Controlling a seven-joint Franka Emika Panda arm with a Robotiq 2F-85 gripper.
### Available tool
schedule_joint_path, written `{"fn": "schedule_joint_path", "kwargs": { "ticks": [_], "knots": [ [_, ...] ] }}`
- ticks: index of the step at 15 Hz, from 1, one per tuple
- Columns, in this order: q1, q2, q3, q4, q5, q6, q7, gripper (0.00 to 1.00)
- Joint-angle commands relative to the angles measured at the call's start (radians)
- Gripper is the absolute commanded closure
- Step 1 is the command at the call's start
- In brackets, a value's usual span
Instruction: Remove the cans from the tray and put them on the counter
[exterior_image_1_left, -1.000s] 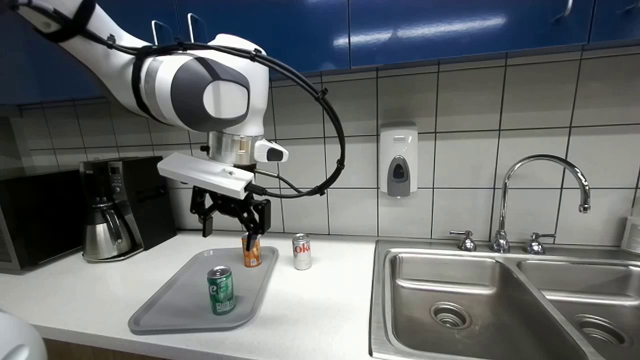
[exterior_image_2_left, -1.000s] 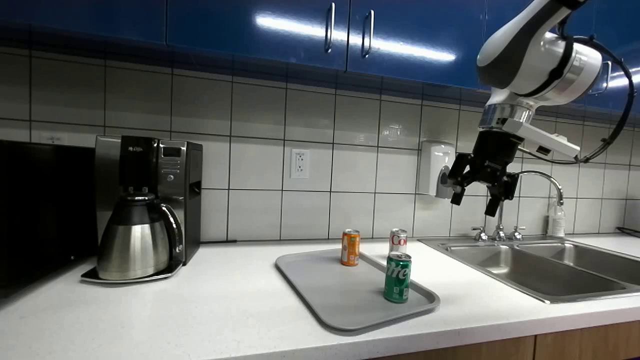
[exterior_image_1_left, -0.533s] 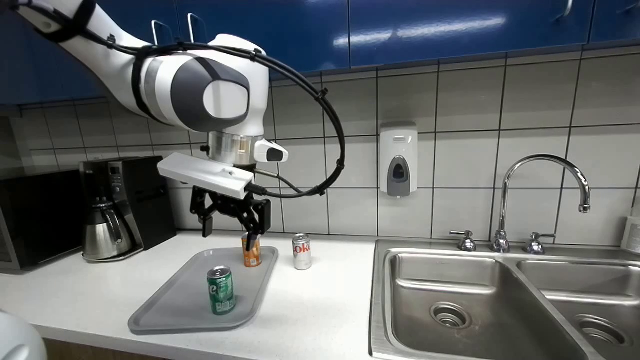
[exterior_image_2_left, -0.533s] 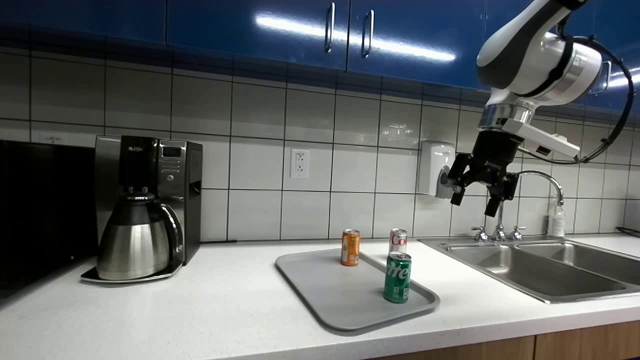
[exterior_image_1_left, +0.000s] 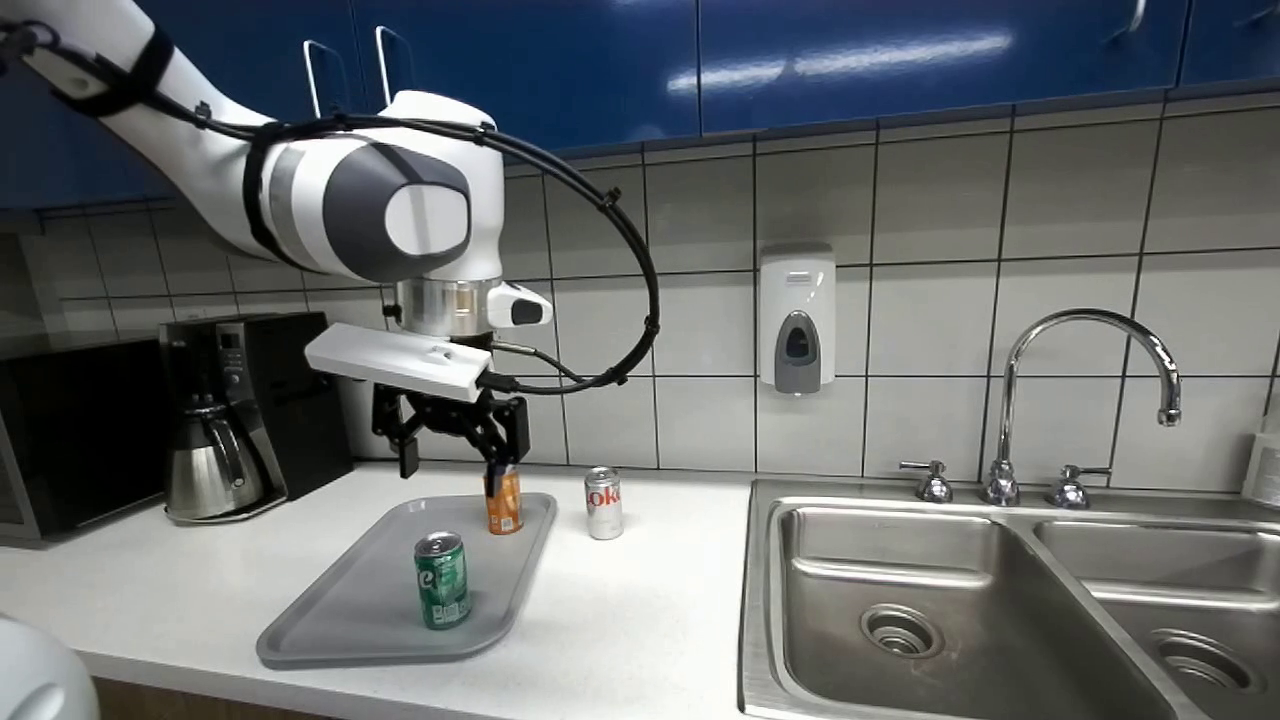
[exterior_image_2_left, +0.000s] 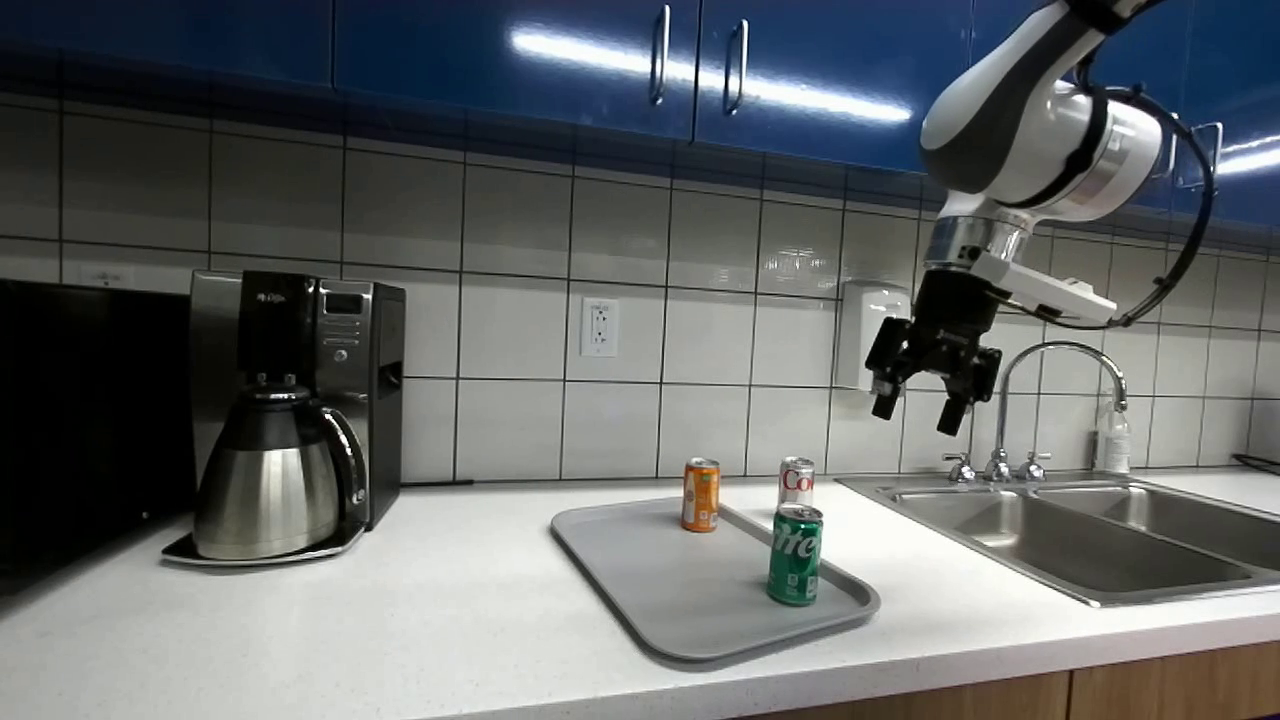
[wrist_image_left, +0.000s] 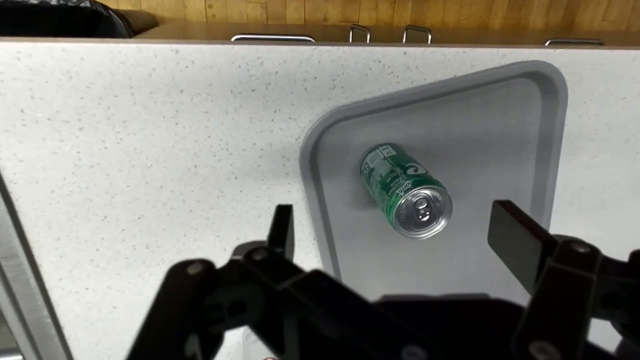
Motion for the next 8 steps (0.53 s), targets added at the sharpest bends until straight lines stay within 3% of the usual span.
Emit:
{"fn": "schedule_joint_path", "kwargs": {
  "ticks": [1,8],
  "knots": [
    [0.016,0.048,0.040,0.003,0.009,0.066,0.015,0.00],
    [0.053,0.141,0.088,0.017,0.004,0.138,0.027,0.00]
  ]
}}
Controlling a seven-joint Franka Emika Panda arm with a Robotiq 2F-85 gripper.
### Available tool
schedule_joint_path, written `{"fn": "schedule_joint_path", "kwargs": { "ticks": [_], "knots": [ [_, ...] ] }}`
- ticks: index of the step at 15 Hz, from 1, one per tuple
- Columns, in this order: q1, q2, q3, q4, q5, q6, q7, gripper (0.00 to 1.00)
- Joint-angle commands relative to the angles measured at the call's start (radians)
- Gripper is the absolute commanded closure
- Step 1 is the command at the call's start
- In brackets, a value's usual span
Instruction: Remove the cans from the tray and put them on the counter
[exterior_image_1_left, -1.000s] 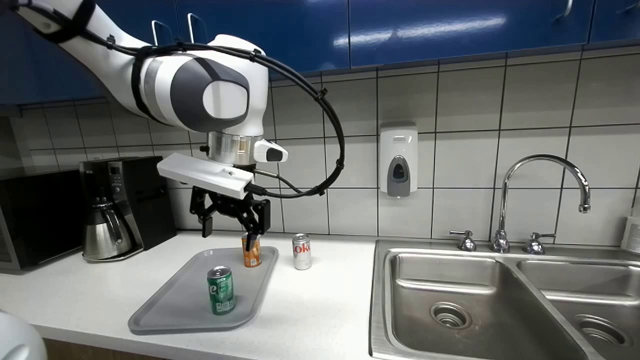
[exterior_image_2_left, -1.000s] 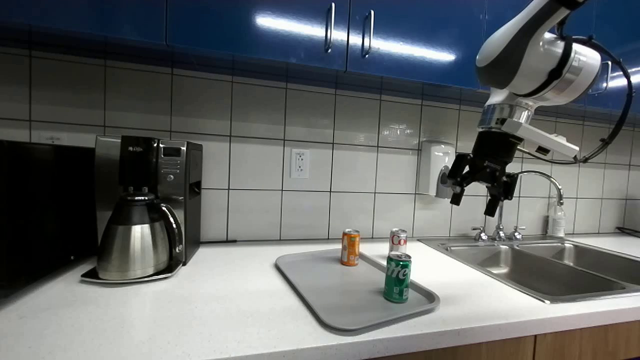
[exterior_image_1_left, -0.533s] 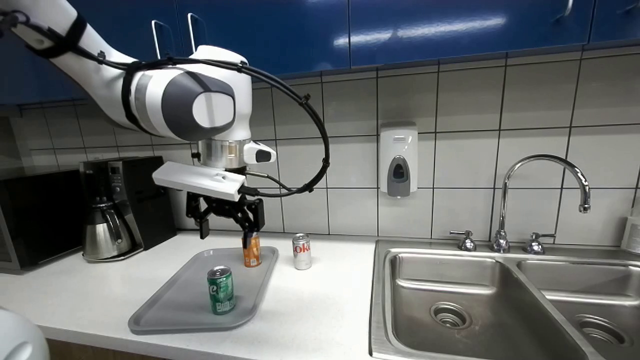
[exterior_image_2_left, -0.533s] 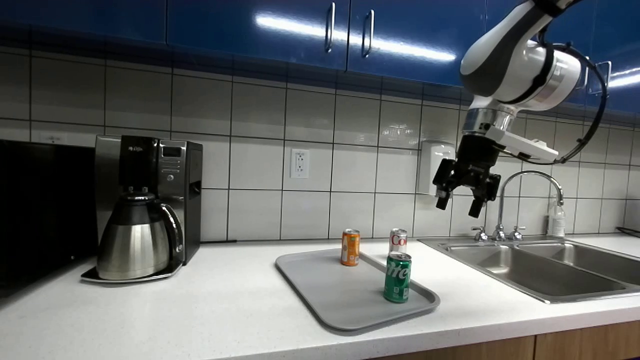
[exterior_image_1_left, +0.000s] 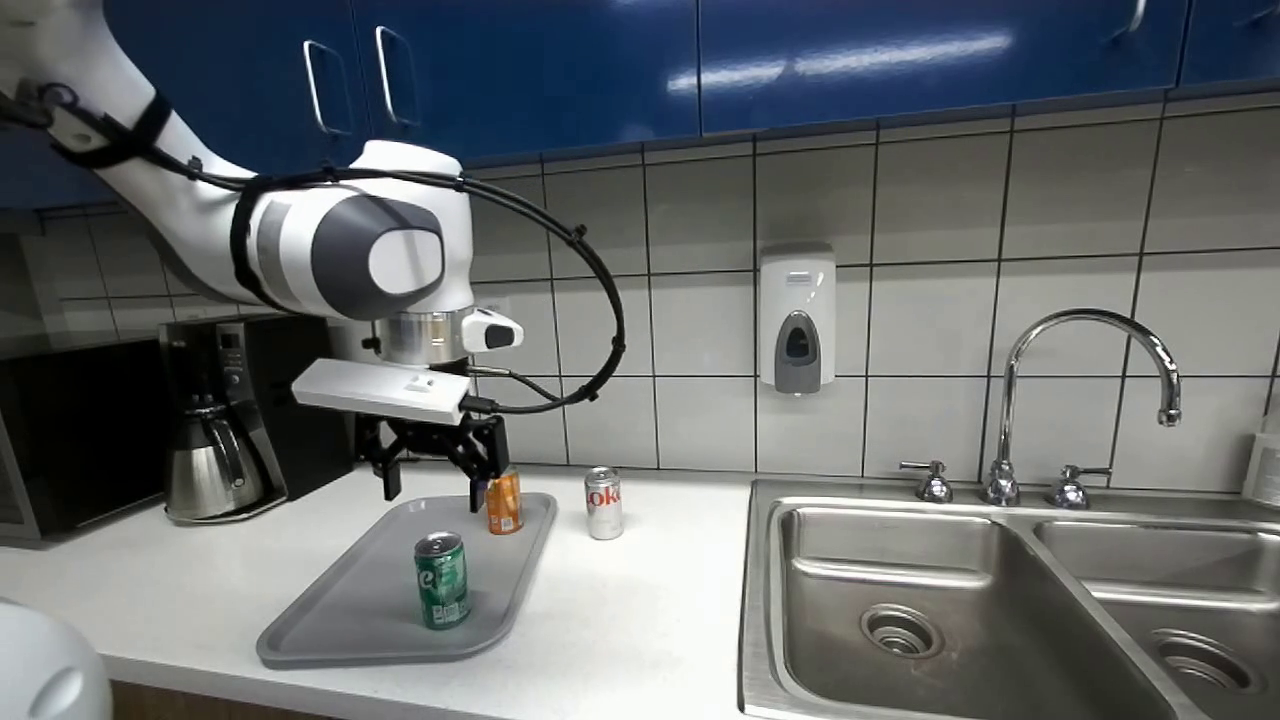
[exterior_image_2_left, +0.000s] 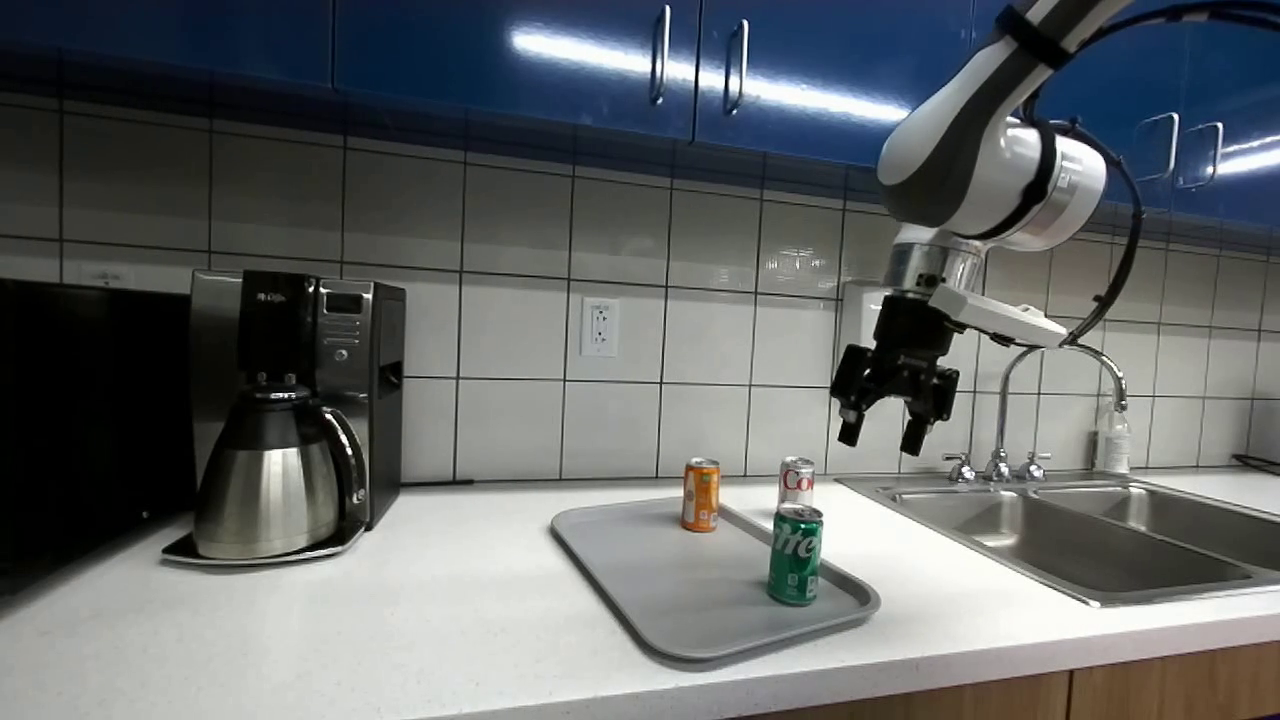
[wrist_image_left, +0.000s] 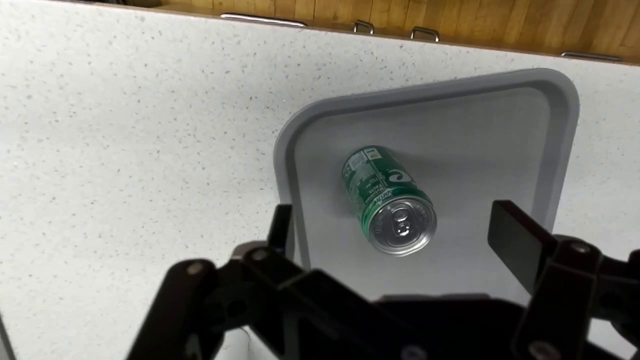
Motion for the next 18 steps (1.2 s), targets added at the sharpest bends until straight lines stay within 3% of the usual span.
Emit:
{"fn": "schedule_joint_path", "kwargs": {
  "ticks": [1,9,18],
  "knots": [
    [0.009,0.053,0.035,0.019,0.002,0.042,0.027,0.00],
    [0.016,0.131,0.147,0.028,-0.057,0.115,0.166,0.00],
    [-0.003,0.253,0.156,0.088,-0.145,0.156,0.269,0.00]
  ]
}}
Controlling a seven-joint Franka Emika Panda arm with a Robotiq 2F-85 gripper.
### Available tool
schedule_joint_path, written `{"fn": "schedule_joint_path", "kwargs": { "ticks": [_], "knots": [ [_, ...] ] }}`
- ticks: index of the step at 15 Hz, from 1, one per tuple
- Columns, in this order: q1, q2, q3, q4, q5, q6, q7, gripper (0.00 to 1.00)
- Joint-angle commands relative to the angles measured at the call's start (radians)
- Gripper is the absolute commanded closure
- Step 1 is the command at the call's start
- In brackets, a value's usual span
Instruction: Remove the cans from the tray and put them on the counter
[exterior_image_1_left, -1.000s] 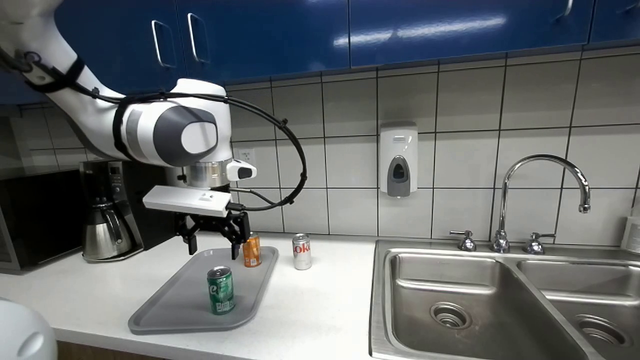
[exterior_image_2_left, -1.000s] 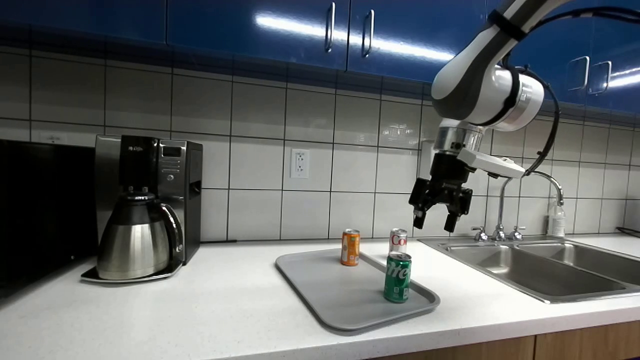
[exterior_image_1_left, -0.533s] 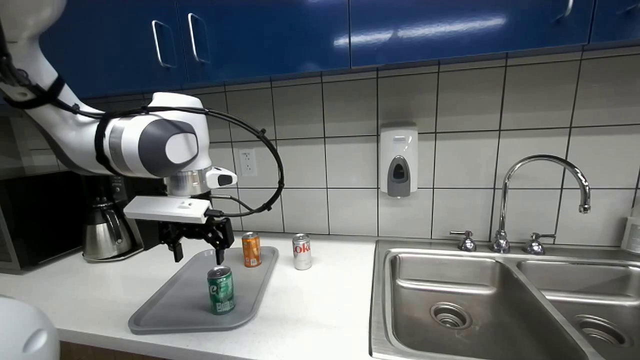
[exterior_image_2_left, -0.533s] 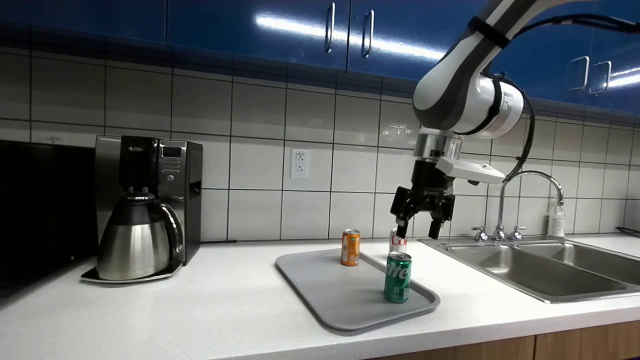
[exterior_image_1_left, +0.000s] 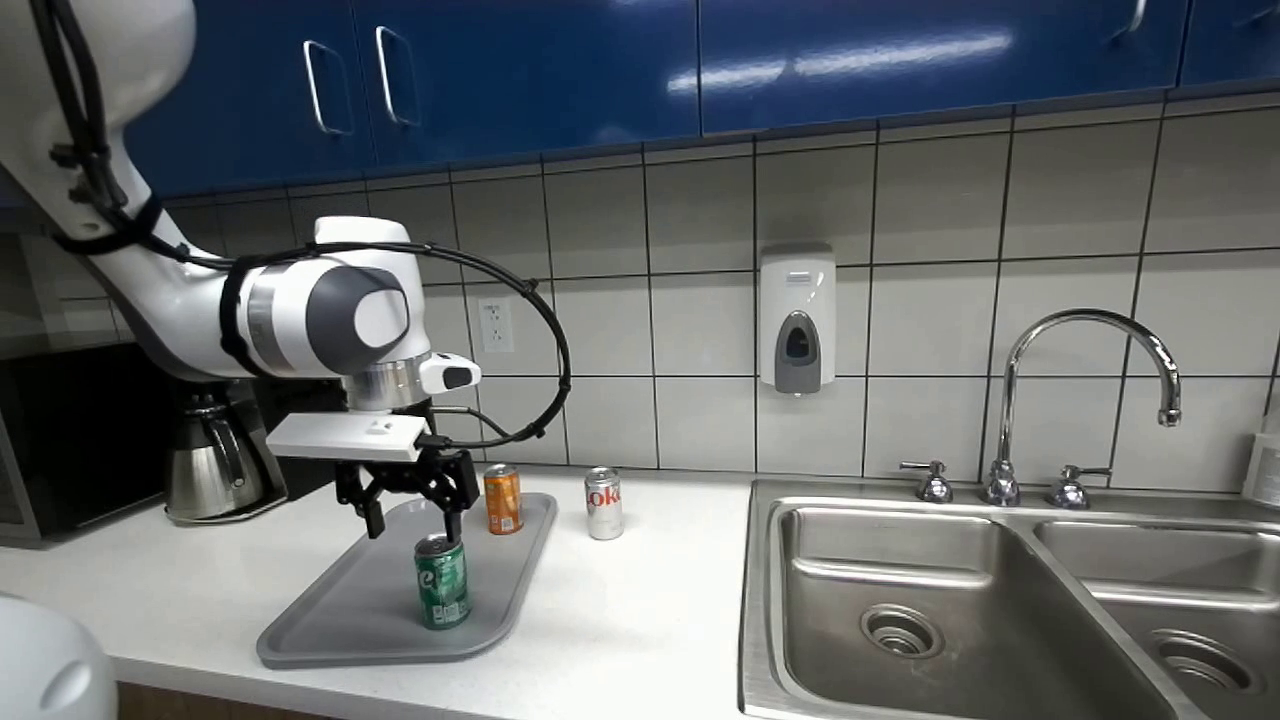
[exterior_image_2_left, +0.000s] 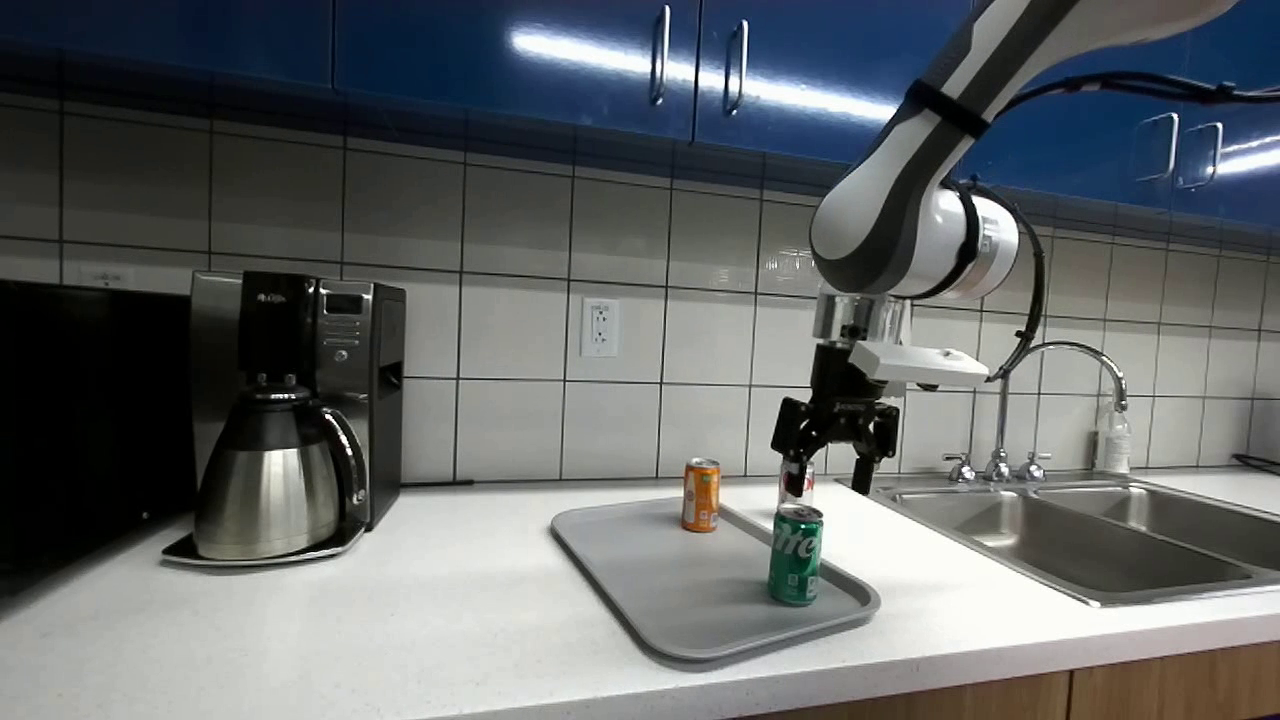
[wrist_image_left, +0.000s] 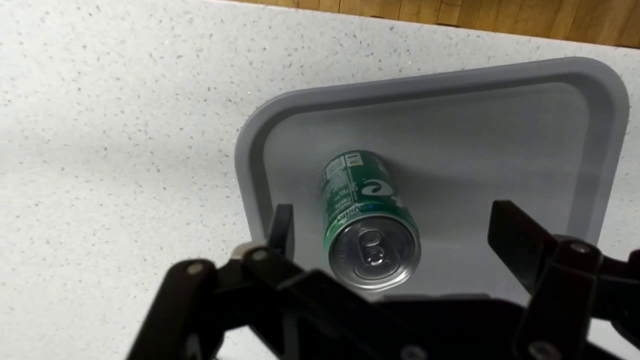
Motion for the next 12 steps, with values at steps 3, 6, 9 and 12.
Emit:
{"fn": "schedule_joint_path", "kwargs": {
  "ticks": [3,6,9,12],
  "knots": [
    [-0.022,0.082,0.018,0.069,-0.055,0.005,0.059,0.00],
    [-0.023,0.122,0.016,0.099,-0.074,0.000,0.069,0.00],
    [-0.024,0.163,0.011,0.128,-0.080,-0.004,0.066,0.00],
    [-0.027,0.205,0.008,0.156,-0.082,-0.004,0.061,0.00]
  ]
}}
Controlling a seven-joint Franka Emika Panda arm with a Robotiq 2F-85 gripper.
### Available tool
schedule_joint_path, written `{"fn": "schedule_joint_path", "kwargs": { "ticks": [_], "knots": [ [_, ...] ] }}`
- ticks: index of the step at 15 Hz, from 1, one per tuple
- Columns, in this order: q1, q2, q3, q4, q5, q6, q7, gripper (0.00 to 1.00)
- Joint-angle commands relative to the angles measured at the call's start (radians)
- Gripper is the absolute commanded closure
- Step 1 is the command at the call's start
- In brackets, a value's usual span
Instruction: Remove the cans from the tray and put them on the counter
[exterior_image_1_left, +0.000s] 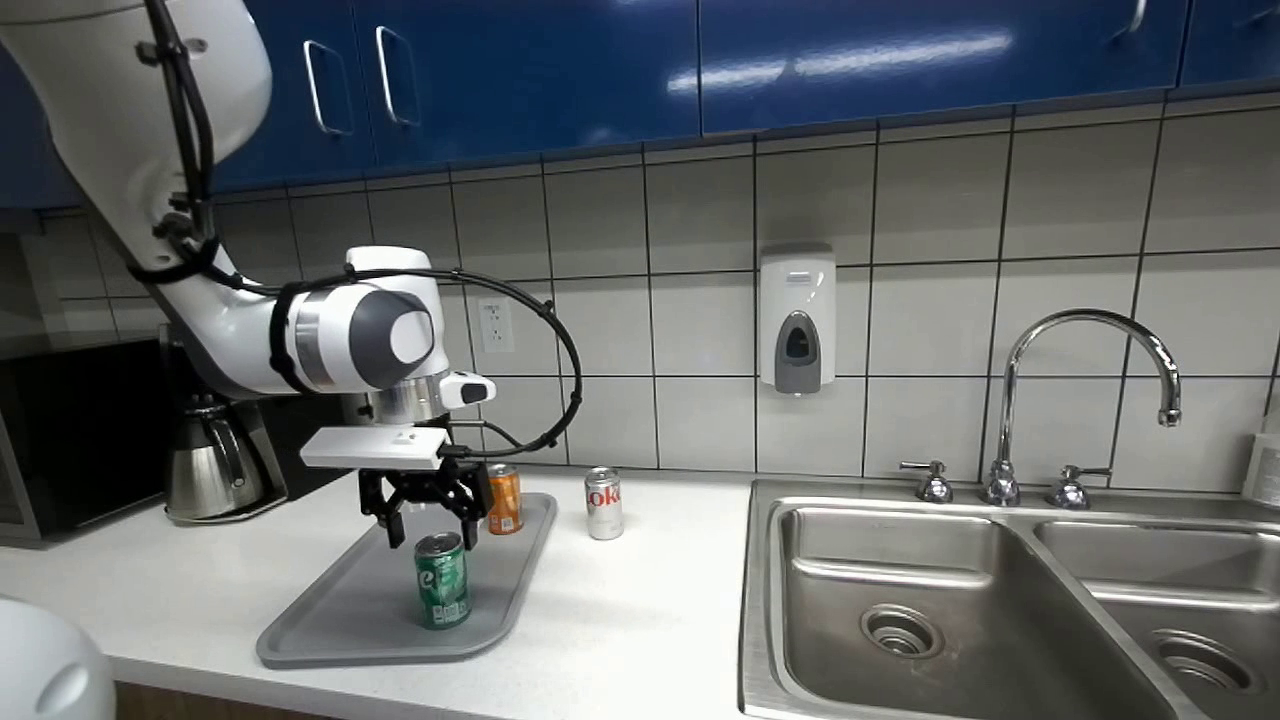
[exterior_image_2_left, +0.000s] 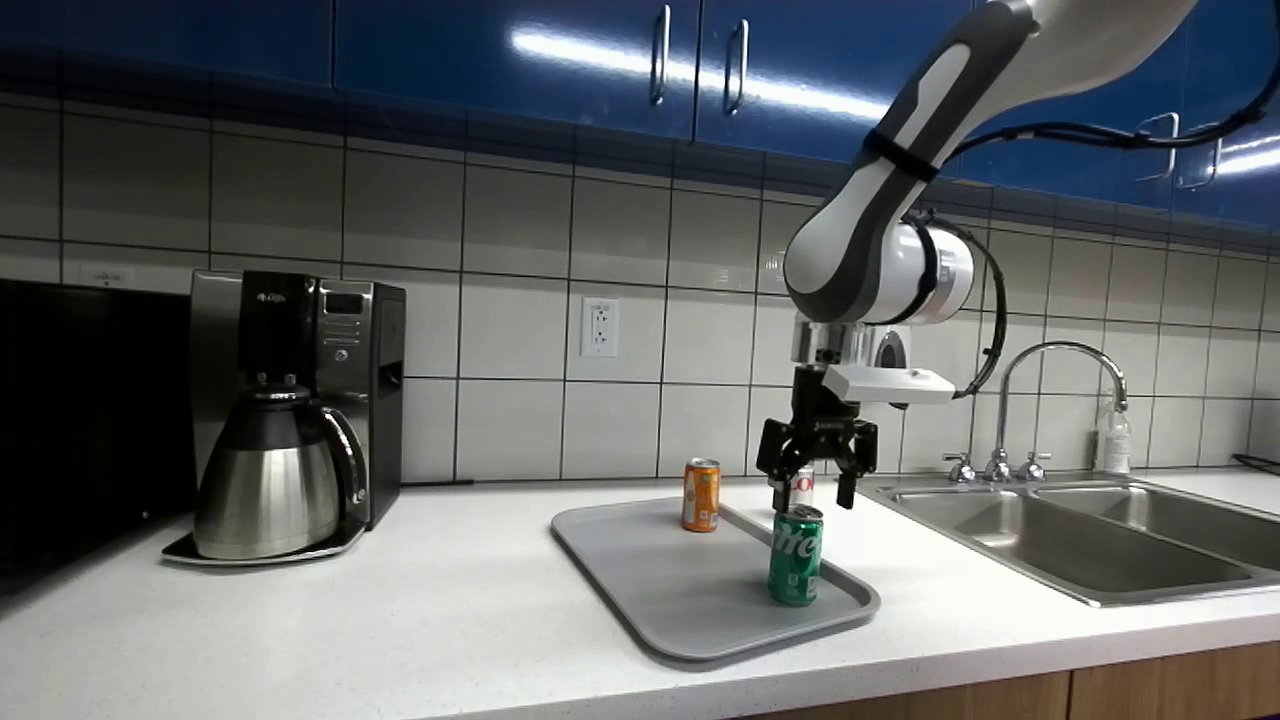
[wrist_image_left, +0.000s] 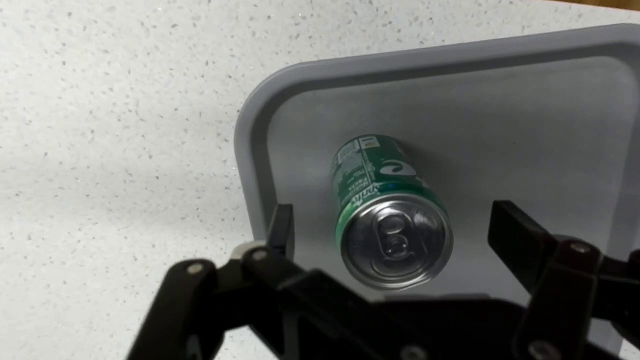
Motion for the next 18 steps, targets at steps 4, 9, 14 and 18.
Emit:
{"fn": "schedule_joint_path", "kwargs": {
  "ticks": [4,9,14,18],
  "knots": [
    [-0.008,0.084,0.017,0.071,-0.032,-0.012,0.036,0.00],
    [-0.003,0.118,0.017,0.088,-0.035,-0.013,0.037,0.00],
    [-0.003,0.144,0.015,0.097,-0.030,-0.012,0.030,0.00],
    [-0.007,0.164,0.012,0.112,-0.029,-0.013,0.022,0.00]
  ]
}}
